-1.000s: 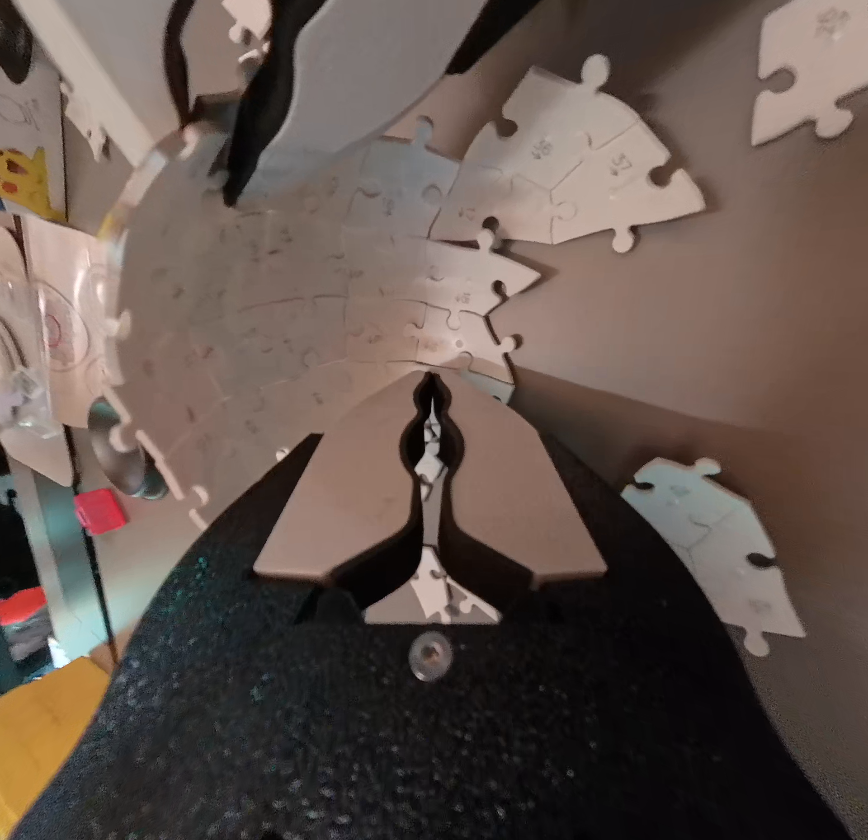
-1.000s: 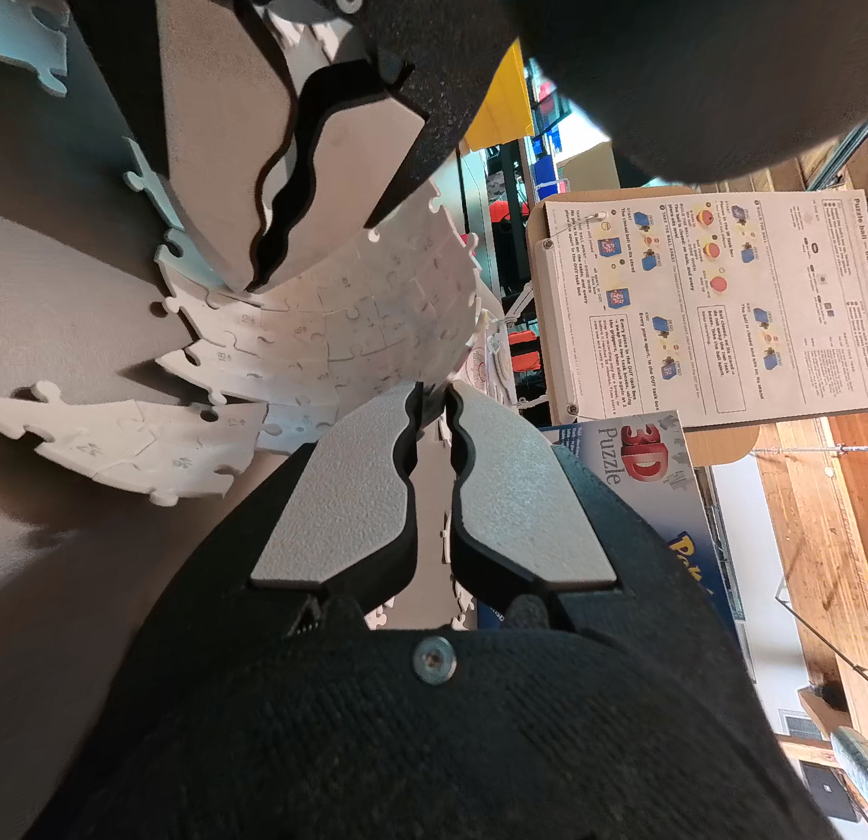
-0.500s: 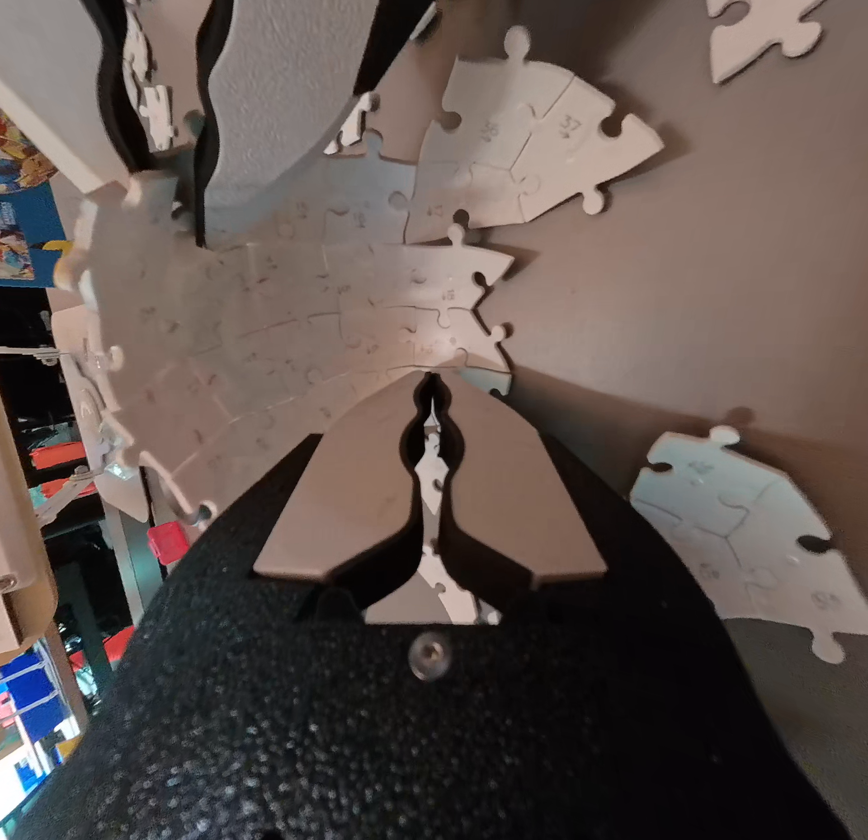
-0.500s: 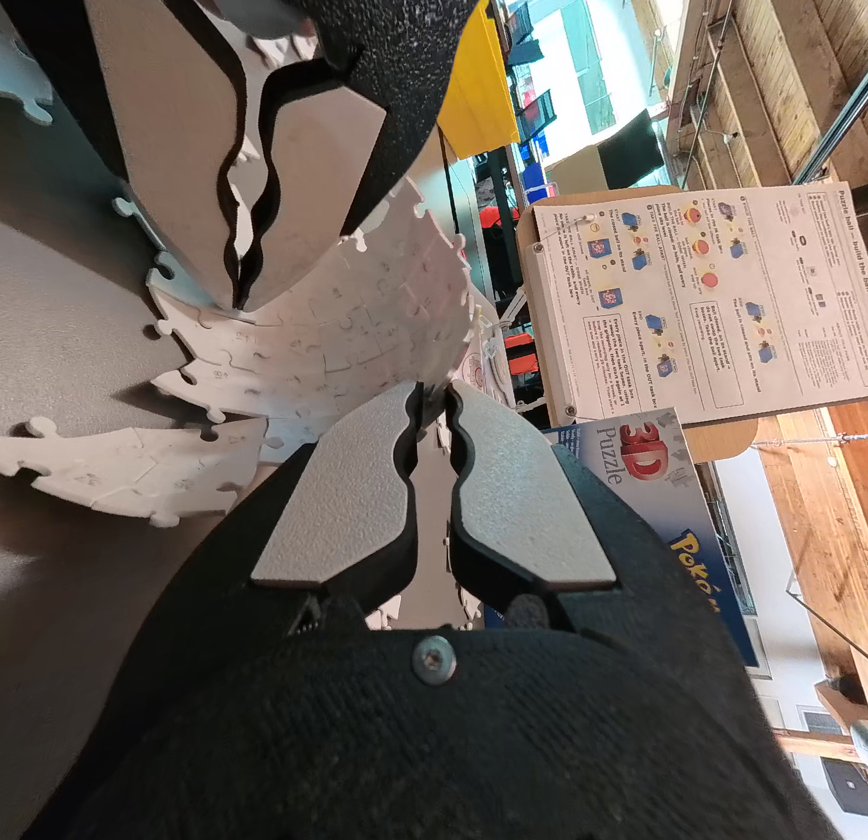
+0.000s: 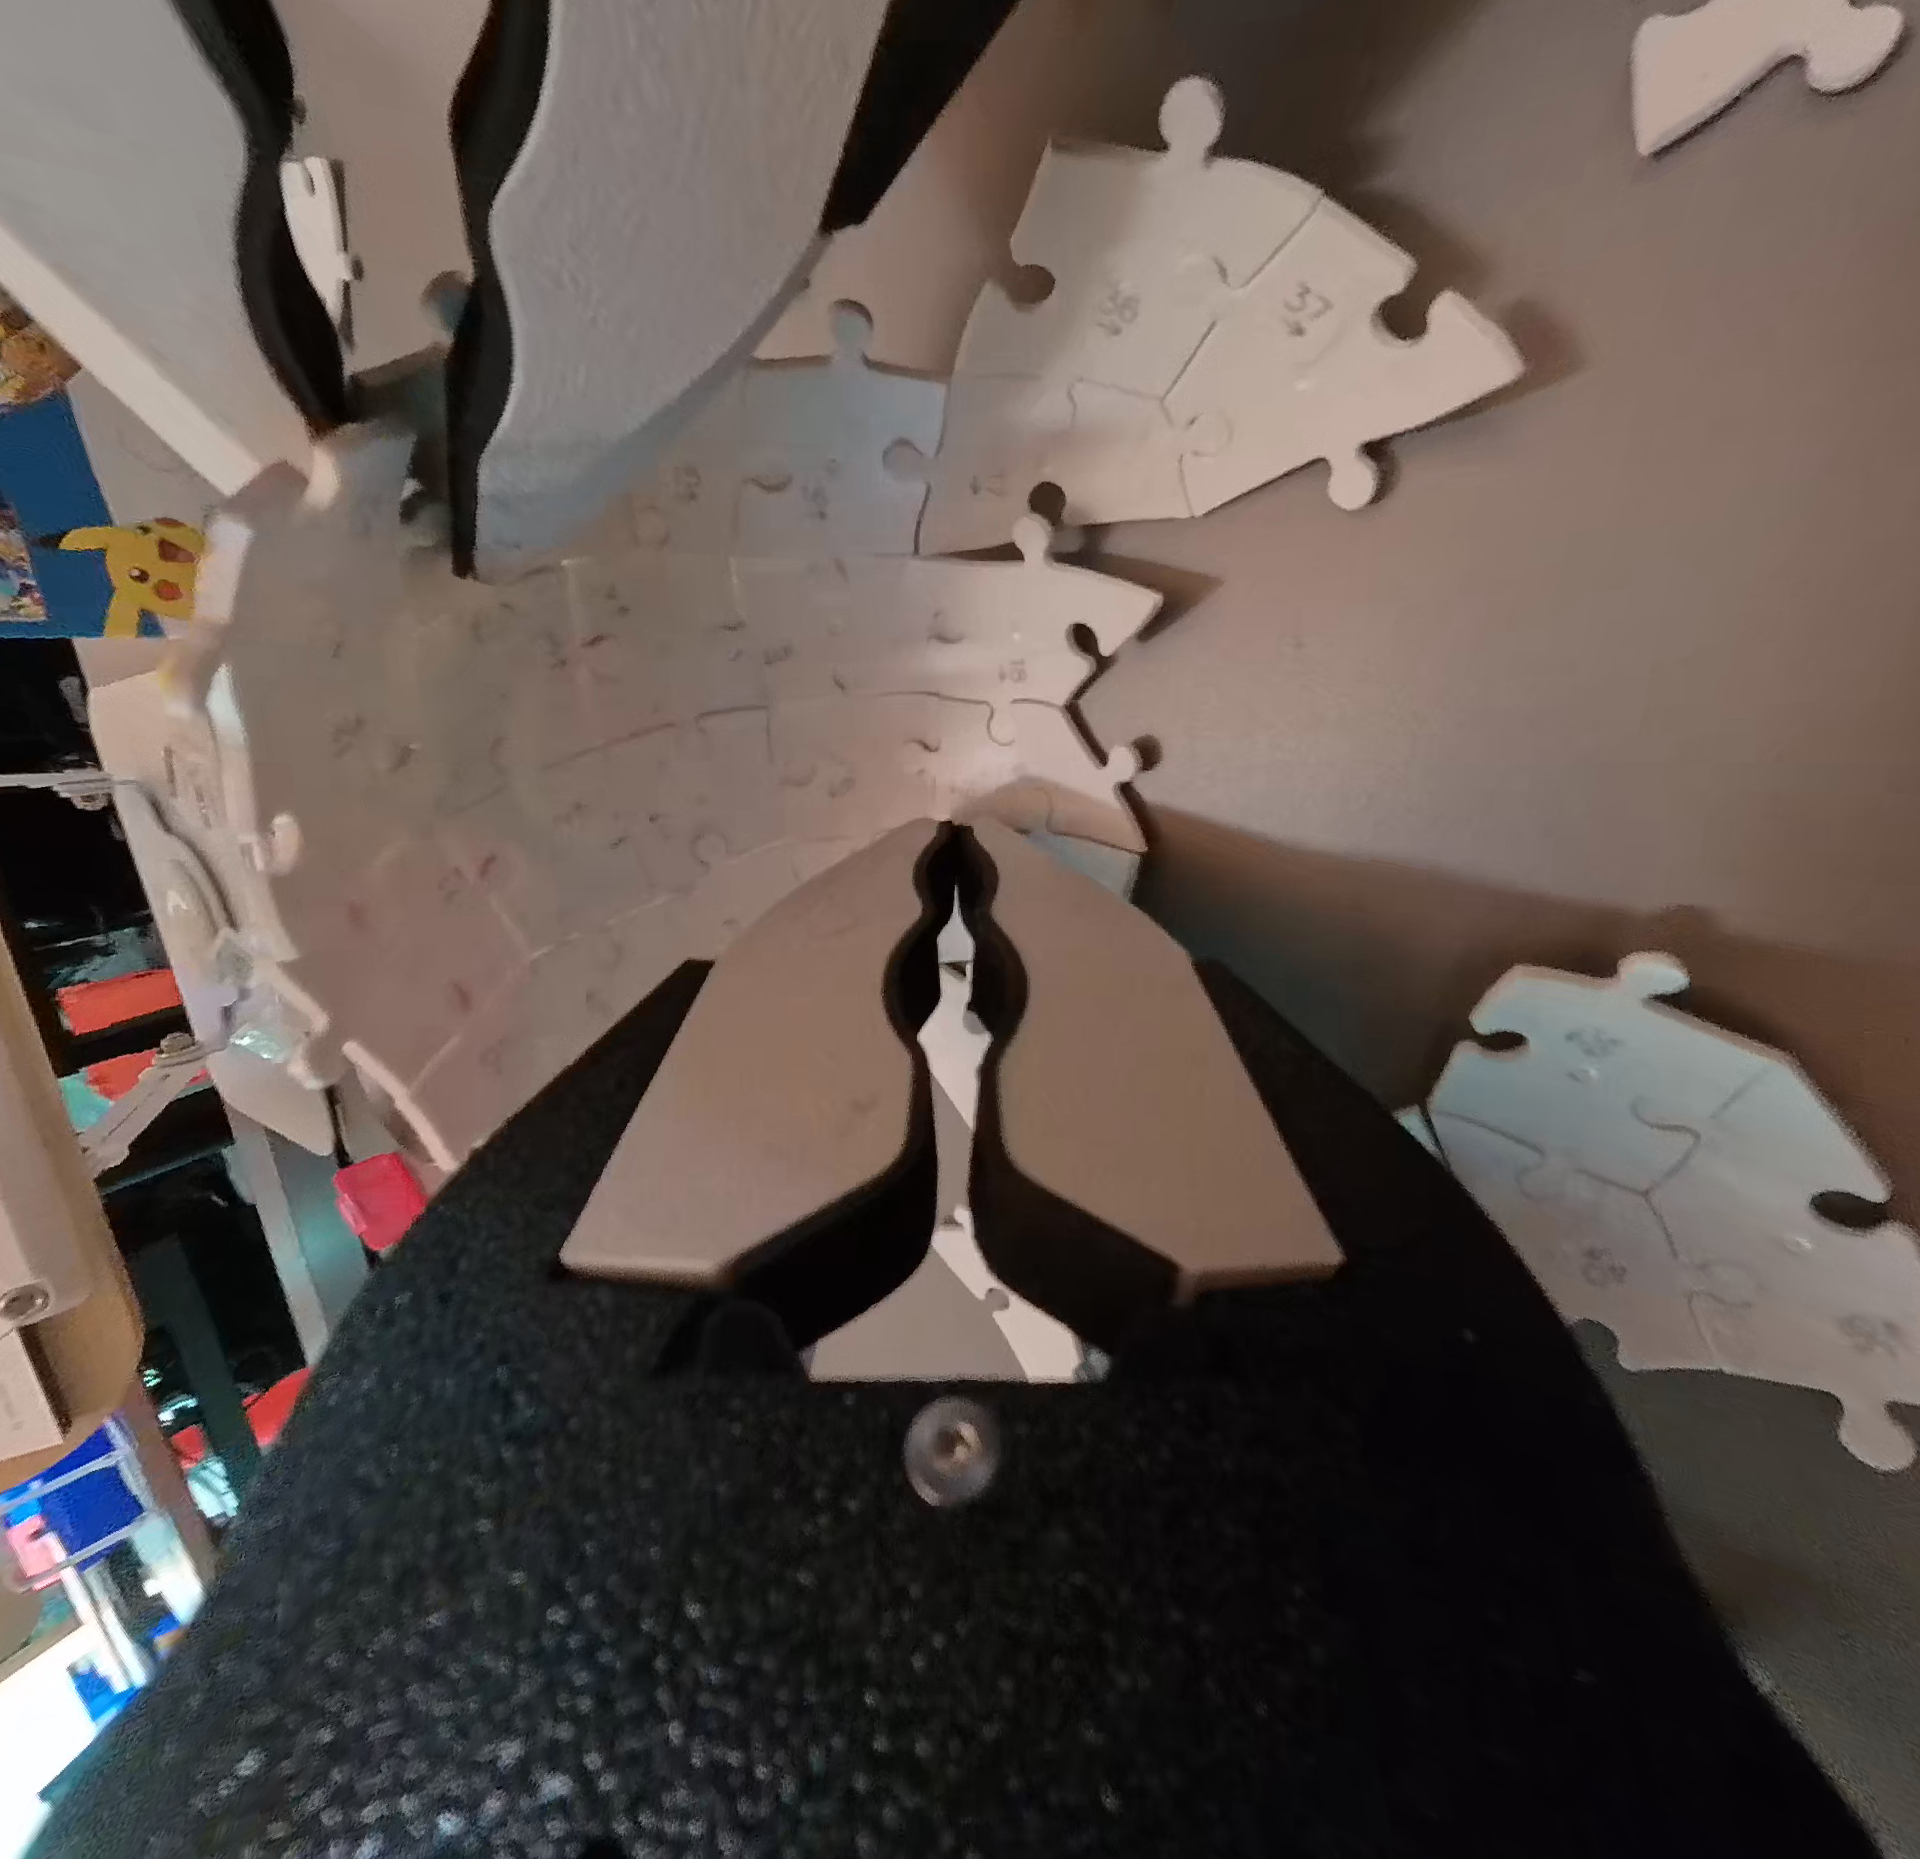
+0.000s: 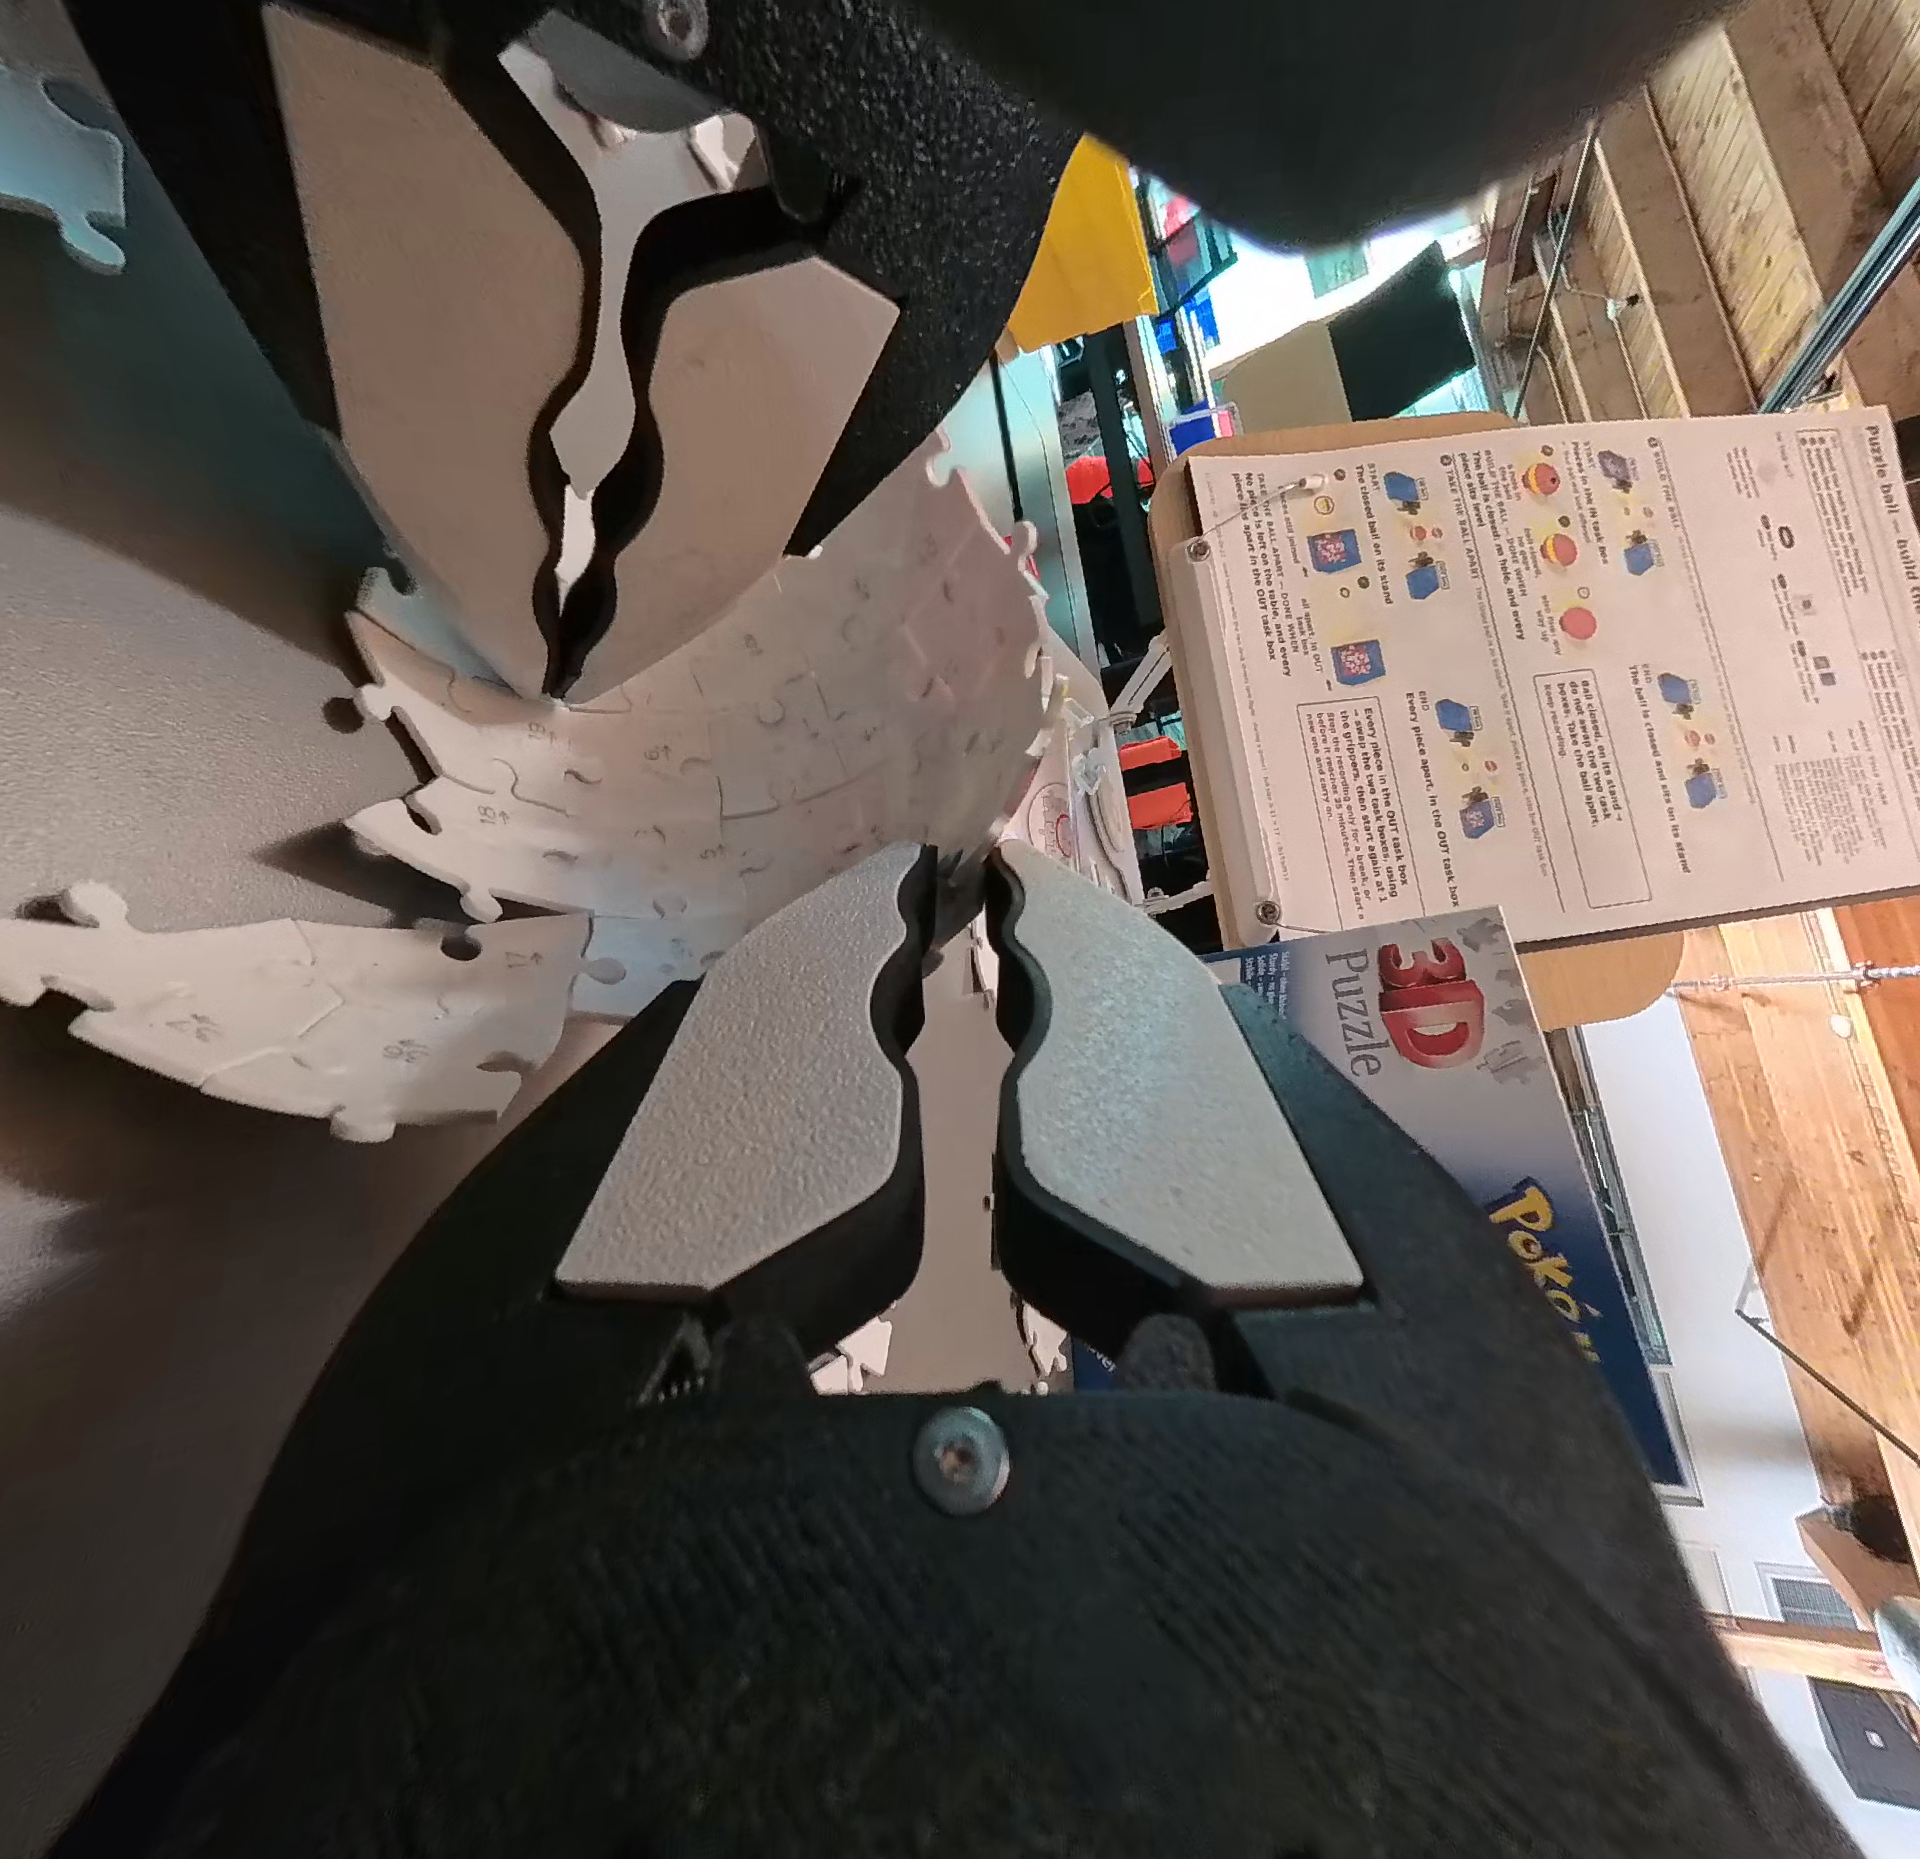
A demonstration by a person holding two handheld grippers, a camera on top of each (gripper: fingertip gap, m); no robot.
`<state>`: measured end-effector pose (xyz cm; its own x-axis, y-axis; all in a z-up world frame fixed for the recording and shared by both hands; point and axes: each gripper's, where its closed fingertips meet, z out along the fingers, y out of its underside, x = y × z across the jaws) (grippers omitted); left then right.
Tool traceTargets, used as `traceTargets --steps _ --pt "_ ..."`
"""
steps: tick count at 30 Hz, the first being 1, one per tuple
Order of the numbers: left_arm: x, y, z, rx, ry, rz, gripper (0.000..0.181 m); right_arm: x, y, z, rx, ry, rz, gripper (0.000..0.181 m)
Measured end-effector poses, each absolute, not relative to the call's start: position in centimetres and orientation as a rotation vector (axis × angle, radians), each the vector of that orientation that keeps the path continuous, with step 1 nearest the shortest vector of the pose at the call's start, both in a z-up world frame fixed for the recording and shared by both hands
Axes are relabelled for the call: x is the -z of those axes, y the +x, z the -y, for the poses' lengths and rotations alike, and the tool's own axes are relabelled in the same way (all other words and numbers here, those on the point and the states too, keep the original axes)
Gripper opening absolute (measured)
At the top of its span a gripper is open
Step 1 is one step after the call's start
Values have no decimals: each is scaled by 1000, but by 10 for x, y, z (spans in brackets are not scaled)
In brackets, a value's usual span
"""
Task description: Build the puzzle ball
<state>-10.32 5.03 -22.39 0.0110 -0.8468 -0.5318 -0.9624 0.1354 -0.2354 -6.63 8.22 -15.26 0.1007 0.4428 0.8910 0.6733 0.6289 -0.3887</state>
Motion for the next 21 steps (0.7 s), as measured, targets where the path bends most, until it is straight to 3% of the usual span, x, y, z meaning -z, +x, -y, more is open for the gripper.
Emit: traceTargets --steps 11,21 --pt "213 -103 -54 -303 -1764 -1694 0 155 -62 -83 212 -980 1533 9" --pt "131 -129 -80 53 -1828 -951 13 159 -58 -87 154 -1024 1494 9"
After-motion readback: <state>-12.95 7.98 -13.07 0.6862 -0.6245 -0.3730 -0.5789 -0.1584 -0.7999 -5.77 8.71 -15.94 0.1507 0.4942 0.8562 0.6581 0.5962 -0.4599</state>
